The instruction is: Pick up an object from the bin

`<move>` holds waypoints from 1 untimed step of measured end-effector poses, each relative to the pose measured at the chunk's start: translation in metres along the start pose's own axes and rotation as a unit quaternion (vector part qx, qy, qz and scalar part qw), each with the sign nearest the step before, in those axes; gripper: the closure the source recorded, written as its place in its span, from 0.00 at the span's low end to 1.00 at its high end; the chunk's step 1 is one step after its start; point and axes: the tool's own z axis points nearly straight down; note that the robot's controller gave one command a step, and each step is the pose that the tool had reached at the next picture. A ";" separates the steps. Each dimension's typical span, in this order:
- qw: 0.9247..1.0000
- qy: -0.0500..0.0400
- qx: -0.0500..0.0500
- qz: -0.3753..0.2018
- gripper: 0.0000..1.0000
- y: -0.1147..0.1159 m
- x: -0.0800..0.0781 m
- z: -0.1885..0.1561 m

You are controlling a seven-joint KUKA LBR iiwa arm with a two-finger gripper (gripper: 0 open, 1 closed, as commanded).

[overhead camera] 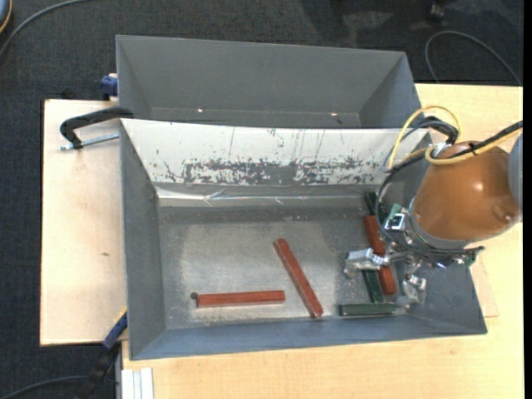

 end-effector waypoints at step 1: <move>1.000 -0.001 0.001 0.001 1.00 -0.001 0.000 -0.001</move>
Offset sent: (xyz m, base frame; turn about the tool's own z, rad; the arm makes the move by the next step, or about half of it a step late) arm 0.0000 0.0000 0.0000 0.0000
